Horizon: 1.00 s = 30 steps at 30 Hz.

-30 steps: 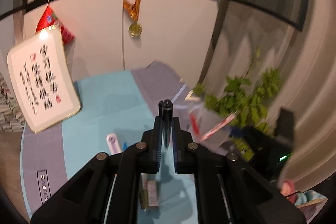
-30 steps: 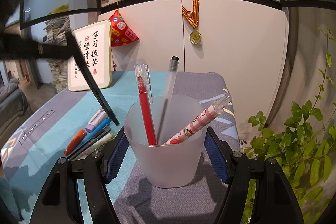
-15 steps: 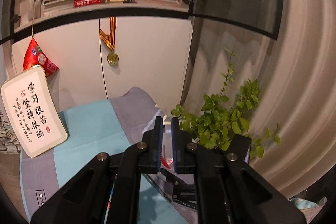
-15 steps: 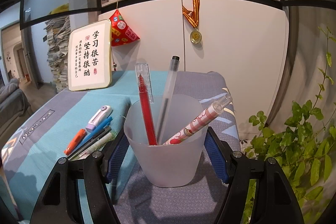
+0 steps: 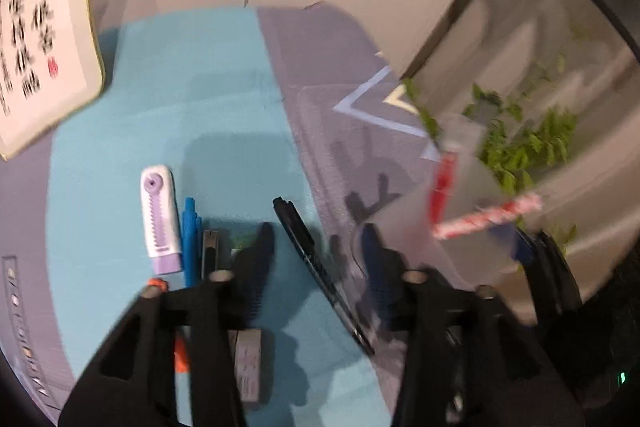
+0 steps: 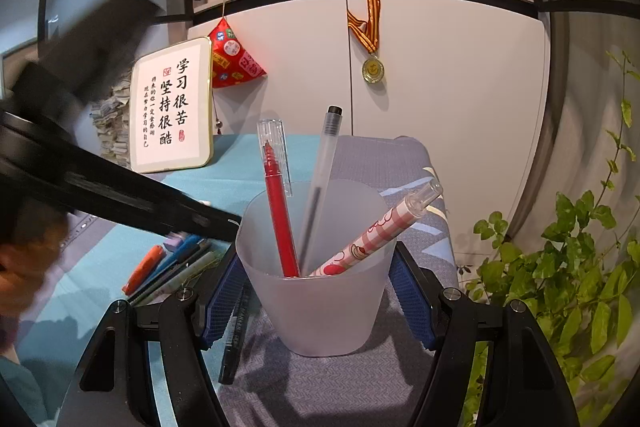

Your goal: Organize stationery

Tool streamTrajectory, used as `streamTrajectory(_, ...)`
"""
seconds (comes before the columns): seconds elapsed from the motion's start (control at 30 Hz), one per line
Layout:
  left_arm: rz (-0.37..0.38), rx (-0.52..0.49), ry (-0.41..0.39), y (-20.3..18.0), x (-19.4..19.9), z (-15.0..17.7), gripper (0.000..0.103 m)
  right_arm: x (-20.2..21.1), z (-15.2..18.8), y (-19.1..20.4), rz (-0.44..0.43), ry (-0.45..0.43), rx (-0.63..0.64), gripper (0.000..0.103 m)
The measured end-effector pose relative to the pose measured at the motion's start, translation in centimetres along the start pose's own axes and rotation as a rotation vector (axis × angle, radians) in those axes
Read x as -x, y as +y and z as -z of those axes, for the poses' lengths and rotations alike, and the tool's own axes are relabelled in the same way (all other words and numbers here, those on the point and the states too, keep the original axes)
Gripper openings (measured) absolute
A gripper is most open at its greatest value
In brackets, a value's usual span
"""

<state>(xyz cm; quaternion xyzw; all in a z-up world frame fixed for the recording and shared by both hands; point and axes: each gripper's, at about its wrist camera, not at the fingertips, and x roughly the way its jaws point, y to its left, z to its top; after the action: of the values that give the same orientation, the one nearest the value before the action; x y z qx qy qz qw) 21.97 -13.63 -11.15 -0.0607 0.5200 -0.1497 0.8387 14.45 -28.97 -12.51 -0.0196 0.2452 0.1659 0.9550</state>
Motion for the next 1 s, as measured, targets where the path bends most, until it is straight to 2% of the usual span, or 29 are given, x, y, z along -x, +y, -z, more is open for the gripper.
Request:
streamTrajectory(0.07,-0.025,0.014,0.011,0.1,-1.1,-0.4,0.045,0.0,0.0,0.0,0.0,0.0,0.001,0.072)
streamTrajectory(0.33,-0.008,0.097,0.047,1.8,-2.6,-0.9,0.044,-0.2,-0.1,0.2,0.0,0.012,0.005,0.072)
streamTrajectory(0.5,-0.022,0.091,0.05,1.5,-3.2,-0.9,0.044,0.0,-0.1,0.1,0.014,0.006,0.001,0.071)
streamTrajectory(0.6,-0.047,0.075,0.041,1.3,-3.6,-0.9,0.036,0.0,0.0,0.4,0.032,0.009,0.018,0.071)
streamTrajectory(0.67,-0.077,0.045,0.036,1.0,-3.8,-1.0,0.02,0.1,0.0,0.6,0.036,0.01,0.027,0.071)
streamTrajectory(0.73,-0.091,0.029,0.034,0.9,-3.9,-0.9,0.017,0.1,0.0,0.6,0.035,0.01,0.025,0.071)
streamTrajectory(0.87,-0.052,0.038,0.04,1.1,-3.9,-0.8,0.008,0.1,0.0,0.6,0.035,0.009,0.028,0.071)
streamTrajectory(1.0,-0.029,0.026,-0.011,1.4,-1.1,0.0,0.008,0.2,0.0,0.5,0.034,0.008,0.029,0.071)
